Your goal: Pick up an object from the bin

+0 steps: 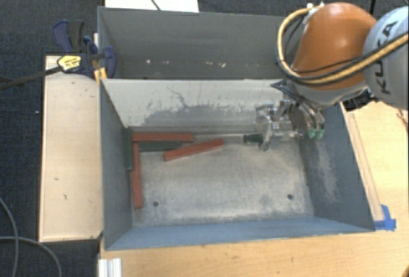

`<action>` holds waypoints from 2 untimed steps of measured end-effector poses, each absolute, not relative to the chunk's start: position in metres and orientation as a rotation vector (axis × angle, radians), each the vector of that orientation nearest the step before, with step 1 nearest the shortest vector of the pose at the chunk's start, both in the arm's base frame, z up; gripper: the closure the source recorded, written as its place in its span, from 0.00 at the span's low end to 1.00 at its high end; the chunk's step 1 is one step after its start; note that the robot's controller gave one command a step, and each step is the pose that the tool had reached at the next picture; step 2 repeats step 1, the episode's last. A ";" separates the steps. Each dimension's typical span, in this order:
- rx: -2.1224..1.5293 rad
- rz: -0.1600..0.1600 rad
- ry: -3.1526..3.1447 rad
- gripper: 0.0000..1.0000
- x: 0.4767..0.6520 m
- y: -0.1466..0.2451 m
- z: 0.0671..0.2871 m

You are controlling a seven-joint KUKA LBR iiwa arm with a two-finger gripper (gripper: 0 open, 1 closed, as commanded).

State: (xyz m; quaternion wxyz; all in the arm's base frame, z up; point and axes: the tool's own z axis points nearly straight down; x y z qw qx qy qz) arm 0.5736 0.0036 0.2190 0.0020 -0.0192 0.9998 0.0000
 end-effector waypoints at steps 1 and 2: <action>-0.060 0.000 3.138 1.00 0.573 0.004 0.219; -0.060 0.000 3.138 1.00 0.573 0.004 0.219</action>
Offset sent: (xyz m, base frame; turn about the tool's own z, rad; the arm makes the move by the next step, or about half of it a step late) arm -0.0071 0.0141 -0.0635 0.2139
